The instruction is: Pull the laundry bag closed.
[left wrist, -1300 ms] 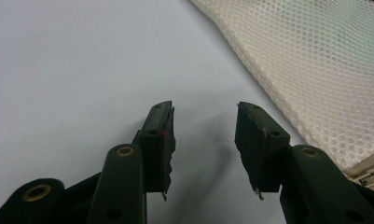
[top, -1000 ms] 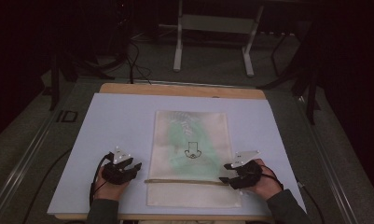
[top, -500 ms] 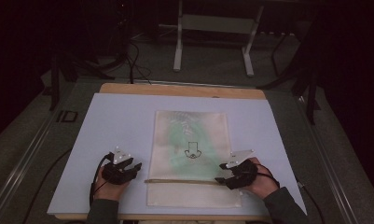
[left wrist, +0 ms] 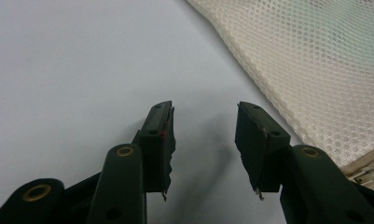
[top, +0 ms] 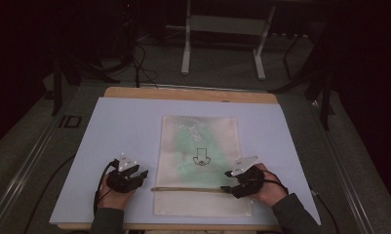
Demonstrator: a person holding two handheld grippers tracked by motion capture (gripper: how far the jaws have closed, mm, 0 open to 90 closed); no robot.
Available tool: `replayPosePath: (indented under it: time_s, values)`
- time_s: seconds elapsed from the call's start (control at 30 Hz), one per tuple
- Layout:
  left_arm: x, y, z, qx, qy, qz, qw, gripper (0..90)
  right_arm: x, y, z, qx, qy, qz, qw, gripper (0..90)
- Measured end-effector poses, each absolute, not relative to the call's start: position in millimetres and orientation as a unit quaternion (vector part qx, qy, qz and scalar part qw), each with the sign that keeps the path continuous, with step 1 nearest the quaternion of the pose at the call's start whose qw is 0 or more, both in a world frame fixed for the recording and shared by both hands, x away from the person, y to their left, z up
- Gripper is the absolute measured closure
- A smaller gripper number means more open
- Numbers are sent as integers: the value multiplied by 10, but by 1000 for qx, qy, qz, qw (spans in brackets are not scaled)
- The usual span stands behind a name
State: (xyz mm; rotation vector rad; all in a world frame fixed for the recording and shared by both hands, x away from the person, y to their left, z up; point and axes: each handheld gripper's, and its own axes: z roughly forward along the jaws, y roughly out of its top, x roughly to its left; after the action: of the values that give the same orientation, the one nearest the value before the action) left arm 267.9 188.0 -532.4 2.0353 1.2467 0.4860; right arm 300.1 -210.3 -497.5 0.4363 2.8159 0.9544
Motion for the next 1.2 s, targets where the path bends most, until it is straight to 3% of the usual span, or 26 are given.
replayPosePath:
  time_s: [1.2]
  values:
    - [2676,1875,-5320,785,479,185,348,557,3005,-1674,-4917,92,949,297,52,454]
